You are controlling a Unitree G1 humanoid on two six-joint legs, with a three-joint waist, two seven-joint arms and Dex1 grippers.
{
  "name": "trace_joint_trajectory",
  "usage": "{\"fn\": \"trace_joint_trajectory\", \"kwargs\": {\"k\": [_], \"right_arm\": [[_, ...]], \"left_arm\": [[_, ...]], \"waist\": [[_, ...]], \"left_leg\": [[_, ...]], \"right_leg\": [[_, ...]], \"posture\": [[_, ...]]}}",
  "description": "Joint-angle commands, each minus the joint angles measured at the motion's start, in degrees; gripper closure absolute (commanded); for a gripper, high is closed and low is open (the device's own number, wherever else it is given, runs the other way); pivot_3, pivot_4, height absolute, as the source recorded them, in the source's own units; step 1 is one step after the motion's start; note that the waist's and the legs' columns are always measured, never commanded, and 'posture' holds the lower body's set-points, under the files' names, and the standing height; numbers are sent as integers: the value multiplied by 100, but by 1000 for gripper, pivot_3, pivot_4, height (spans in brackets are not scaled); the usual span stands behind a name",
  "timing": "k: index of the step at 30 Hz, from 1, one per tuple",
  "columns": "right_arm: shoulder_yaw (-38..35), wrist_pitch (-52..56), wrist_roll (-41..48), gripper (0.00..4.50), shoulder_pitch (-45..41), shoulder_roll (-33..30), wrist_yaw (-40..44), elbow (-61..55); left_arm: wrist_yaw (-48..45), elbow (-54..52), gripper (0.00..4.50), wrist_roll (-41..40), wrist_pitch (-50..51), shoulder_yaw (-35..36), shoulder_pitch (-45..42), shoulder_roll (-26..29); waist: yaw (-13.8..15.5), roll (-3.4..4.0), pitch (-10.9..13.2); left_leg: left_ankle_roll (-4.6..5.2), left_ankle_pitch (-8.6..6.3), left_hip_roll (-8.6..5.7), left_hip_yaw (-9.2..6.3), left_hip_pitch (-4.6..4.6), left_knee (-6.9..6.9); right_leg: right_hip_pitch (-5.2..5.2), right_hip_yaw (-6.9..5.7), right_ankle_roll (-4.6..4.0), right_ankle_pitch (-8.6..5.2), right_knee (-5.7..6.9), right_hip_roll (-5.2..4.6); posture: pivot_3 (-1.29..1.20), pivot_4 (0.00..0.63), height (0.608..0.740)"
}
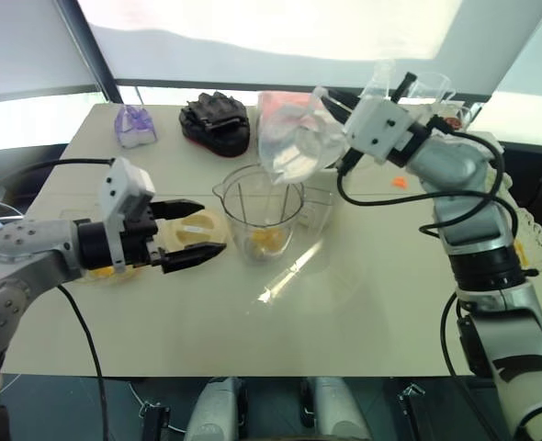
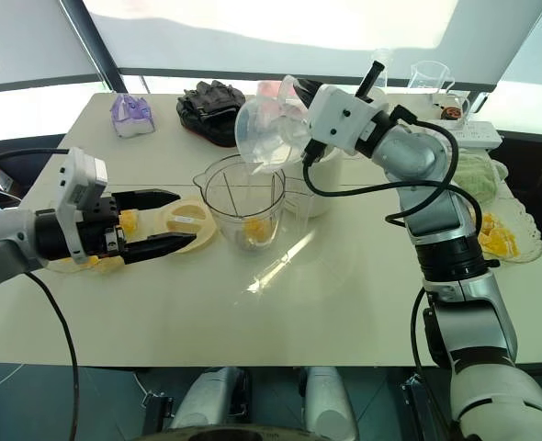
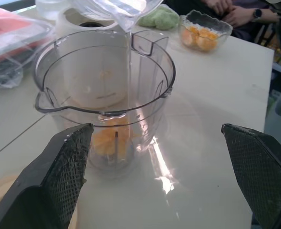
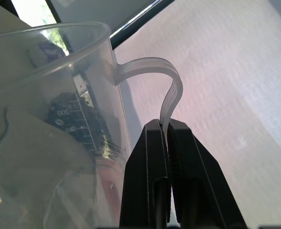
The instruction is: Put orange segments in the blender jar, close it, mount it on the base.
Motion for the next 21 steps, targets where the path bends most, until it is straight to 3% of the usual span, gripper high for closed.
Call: {"fn": "trace_joint_trajectory", "kwargs": {"k": [1, 21], "right_arm": [[-98, -252, -94, 4419, -268, 12, -181, -109], [-136, -783, -663, 4419, -280, -38, -488, 157]], "left_arm": [[-56, -57, 0, 67, -135, 227, 7, 69], [-208, -112, 0, 70, -154, 143, 74, -16]], "waist": [[0, 0, 0], [-3, 0, 0]], "left_leg": [[0, 0, 0, 0, 0, 0], [-10, 6, 1, -1, 1, 0]], "right_leg": [[0, 0, 0, 0, 0, 0], [0, 0, 2, 1, 6, 0]], "posture": [[0, 150, 740], [0, 150, 740]]}}
